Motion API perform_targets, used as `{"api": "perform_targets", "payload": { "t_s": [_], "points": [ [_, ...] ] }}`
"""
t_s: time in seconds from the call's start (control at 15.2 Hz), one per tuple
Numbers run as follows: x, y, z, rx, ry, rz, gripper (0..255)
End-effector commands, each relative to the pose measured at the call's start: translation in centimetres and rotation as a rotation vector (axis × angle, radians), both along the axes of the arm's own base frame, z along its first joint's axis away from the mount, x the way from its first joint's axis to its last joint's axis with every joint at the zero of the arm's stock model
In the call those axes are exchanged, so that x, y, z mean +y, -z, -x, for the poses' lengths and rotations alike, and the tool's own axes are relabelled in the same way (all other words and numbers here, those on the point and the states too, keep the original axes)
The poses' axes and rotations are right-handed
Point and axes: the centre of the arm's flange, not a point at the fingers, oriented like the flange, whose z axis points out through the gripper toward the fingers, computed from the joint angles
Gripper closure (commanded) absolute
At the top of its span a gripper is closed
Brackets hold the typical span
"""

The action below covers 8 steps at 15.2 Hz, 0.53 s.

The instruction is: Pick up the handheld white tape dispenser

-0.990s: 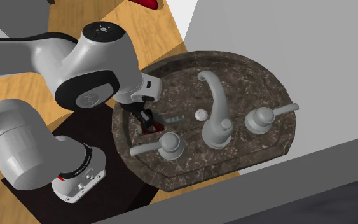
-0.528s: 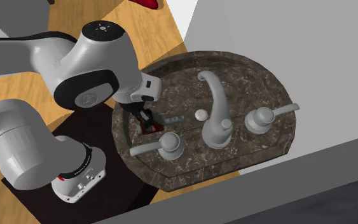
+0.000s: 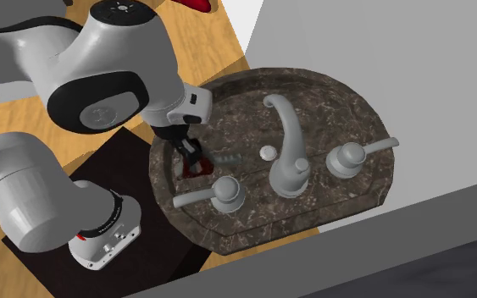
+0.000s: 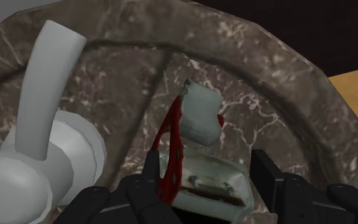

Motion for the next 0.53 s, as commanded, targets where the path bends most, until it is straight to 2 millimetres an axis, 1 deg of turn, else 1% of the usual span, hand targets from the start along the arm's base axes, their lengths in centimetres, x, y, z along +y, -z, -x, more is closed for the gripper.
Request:
{"api": "perform_targets", "payload": {
  "t_s": [0.0, 0.33, 0.46],
  "points": [
    [0.0, -1.2, 0.0, 0.000, 0.000, 0.000, 255],
    [0.0, -3.8, 0.0, 0.000, 0.000, 0.000, 255],
    [0.0, -3.9, 0.0, 0.000, 0.000, 0.000, 255]
  ]
}}
